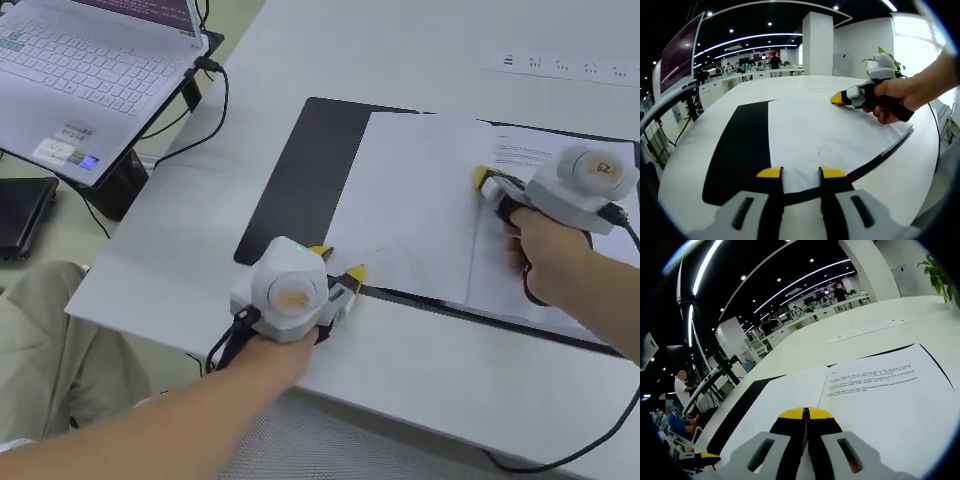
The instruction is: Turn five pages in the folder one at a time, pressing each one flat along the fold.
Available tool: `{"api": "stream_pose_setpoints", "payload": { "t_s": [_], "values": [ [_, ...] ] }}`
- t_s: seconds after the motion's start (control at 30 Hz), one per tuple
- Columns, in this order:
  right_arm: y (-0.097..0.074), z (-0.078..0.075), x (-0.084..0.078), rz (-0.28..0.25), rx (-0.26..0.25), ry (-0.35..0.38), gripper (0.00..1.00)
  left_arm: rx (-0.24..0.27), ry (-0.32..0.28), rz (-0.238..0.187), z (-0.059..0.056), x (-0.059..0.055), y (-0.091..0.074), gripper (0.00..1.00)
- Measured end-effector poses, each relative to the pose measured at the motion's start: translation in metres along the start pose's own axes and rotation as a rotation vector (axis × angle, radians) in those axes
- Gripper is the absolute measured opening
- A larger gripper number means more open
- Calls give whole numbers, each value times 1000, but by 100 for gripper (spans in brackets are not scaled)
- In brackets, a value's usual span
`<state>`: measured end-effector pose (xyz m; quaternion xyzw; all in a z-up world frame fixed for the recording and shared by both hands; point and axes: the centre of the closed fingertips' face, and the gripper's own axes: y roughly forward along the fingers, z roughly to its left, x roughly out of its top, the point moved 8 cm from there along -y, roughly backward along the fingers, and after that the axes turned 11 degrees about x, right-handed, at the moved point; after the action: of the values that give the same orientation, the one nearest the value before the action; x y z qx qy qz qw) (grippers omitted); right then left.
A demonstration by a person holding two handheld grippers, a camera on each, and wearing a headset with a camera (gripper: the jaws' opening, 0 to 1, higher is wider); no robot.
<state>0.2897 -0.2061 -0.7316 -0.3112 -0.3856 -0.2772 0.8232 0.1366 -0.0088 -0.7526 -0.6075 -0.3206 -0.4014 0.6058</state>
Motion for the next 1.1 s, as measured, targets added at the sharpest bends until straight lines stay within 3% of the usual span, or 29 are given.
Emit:
{"api": "stream_pose_setpoints", "payload": {
  "t_s": [0.23, 0.5, 0.77, 0.8, 1.1],
  "values": [
    [-18, 17, -13, 29, 16, -27, 0, 1, -1, -2, 2, -1, -1, 26],
    [-31, 22, -26, 39, 16, -2, 0, 1, -2, -4, 3, -2, -1, 26],
    [-49, 40, -50, 73, 50, -10, 0, 3, -2, -6, 3, -3, -2, 26],
    [-51, 41, -54, 94, 51, -2, 0, 3, -1, -6, 3, -3, -2, 26],
    [-75, 50, -75, 119, 55, 17, 0, 3, -3, -2, 3, -2, -5, 26]
  ]
}}
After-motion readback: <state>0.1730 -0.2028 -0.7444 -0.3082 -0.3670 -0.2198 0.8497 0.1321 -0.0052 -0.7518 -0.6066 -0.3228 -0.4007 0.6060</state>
